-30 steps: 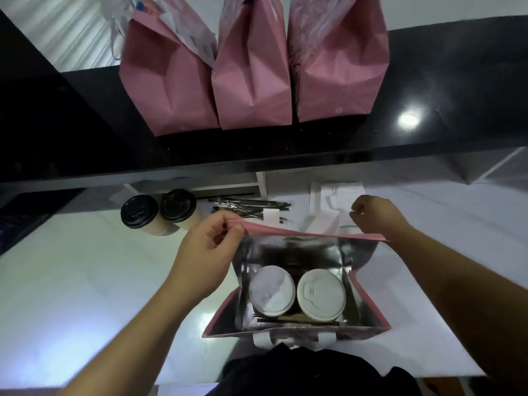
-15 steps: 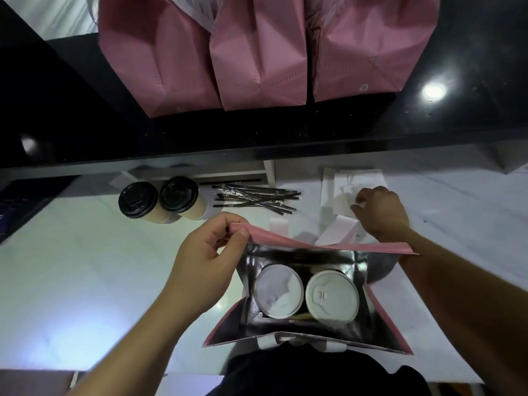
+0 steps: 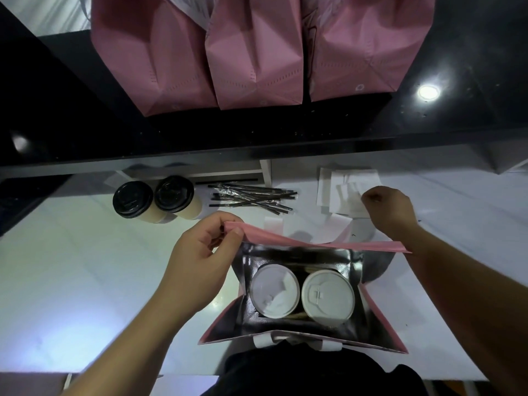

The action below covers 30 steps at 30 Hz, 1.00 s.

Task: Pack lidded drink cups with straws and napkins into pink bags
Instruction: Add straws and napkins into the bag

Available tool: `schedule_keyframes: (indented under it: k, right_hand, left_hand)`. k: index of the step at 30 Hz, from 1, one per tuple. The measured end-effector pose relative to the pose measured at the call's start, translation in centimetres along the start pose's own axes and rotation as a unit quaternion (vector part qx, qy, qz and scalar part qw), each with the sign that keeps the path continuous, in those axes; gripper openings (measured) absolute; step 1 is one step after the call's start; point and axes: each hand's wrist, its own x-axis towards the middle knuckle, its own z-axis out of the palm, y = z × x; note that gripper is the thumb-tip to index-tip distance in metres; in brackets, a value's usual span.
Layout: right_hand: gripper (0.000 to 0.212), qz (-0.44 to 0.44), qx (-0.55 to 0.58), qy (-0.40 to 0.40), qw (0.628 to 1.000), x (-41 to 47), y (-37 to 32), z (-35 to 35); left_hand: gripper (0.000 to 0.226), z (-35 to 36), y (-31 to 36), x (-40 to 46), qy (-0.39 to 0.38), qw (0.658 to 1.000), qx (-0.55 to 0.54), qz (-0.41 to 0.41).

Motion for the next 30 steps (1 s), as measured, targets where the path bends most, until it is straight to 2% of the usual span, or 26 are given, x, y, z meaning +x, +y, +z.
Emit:
schedule_keyframes:
  k: [8, 10, 13, 15, 17, 20, 30]
  right_hand:
    - [0.020, 0.056, 0.079, 0.070, 0.993, 0.0, 0.6, 0.9]
    - [0.022, 0.021, 0.037, 0.074, 0.996, 0.0, 0.4, 1.0]
    - [0.029, -0.069, -0.079, 0.033, 0.994, 0.1, 0.2, 1.5]
    - [0.025, -0.105, -0.119, 0.015, 0.987, 0.0, 0.2, 1.9]
    - [0.028, -0.108, -0.136, 0.001, 0.985, -0.1, 0.2, 2.3]
    - [0.044, -0.096, -0.158, -0.017, 0.983, -0.1, 0.4, 2.6]
    - [0.020, -0.170, -0.144, 0.012, 0.975, -0.1, 0.3, 1.6]
  left_hand:
    - [0.020, -0.1, 0.1, 0.0, 0.000, 1.000, -0.003, -0.004]
    - [0.022, -0.1, 0.0, 0.0, -0.001, 1.000, -0.003, -0.006]
    - [0.022, -0.2, -0.1, 0.0, -0.003, 1.000, -0.003, -0.007]
    - [0.022, -0.2, -0.1, 0.0, -0.006, 1.000, -0.005, -0.009]
    - [0.023, -0.2, -0.1, 0.1, -0.006, 1.000, -0.005, -0.009]
    - [0.023, -0.2, 0.0, 0.1, -0.004, 1.000, -0.002, -0.008]
    - [0.019, -0.2, -0.1, 0.1, -0.006, 1.000, -0.007, -0.018]
